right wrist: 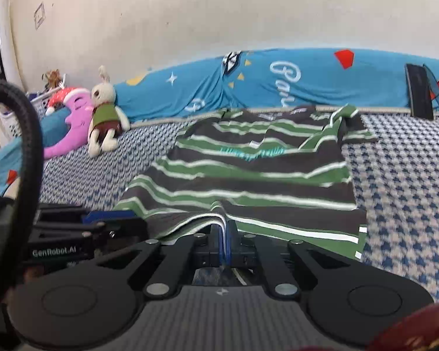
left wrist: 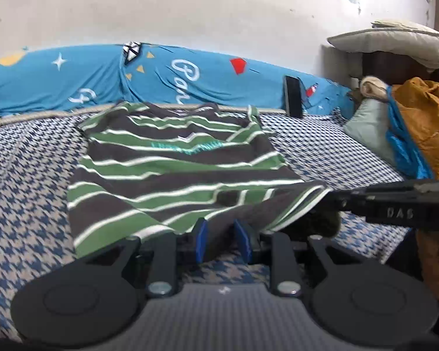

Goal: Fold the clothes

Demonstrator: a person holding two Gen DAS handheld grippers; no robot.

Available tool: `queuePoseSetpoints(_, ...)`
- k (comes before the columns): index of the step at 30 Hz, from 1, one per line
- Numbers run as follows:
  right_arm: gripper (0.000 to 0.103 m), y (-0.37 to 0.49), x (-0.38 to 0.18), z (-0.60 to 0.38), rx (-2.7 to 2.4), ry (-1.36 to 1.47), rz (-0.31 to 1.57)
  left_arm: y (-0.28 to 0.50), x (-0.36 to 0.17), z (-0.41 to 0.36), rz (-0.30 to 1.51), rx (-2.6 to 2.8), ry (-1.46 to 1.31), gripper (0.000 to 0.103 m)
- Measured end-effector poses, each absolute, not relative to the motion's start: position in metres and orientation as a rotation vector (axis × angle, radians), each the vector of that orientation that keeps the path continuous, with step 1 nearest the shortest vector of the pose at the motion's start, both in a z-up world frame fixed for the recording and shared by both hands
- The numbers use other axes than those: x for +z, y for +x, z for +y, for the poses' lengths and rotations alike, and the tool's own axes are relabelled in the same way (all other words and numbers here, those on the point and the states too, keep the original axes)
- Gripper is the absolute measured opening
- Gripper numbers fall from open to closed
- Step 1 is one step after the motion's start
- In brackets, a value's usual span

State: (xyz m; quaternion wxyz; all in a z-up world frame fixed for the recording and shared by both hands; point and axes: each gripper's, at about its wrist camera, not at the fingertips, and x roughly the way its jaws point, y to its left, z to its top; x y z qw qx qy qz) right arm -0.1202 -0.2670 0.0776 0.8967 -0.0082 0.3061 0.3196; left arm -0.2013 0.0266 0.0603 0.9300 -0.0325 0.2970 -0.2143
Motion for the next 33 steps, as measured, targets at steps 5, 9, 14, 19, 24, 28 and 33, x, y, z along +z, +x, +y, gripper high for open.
queuePoseSetpoints(5, 0.006, -0.131, 0.069, -0.266, 0.675, -0.055, 0.686, -0.21, 0.057, 0.022, 0.618, -0.485, -0.044, 0.045)
queuePoseSetpoints(9, 0.006, -0.138, 0.064, -0.268, 0.694, -0.066, 0.72, -0.213, 0.059, 0.022, 0.604, -0.492, -0.051, 0.059)
queuePoseSetpoints(14, 0.007, -0.142, 0.062, -0.283, 0.667, -0.008, 0.744, -0.208, 0.06, 0.033, 0.6, -0.432, -0.104, 0.084)
queuePoseSetpoints(19, 0.012, -0.135, 0.061, -0.309, 0.505, 0.109, 0.745, -0.2, 0.062, 0.047, 0.594, -0.344, -0.165, 0.087)
queuePoseSetpoints(24, 0.016, -0.112, 0.051, -0.337, 0.29, 0.264, 0.802, -0.189, 0.057, 0.066, 0.618, -0.208, -0.241, 0.088)
queuePoseSetpoints(28, 0.022, -0.101, 0.045, -0.348, 0.236, 0.367, 0.835, -0.182, 0.052, 0.083, 0.63, -0.129, -0.315, 0.093)
queuePoseSetpoints(33, 0.025, -0.088, 0.037, -0.342, 0.222, 0.407, 0.872, -0.177, 0.046, 0.096, 0.637, -0.088, -0.389, 0.096)
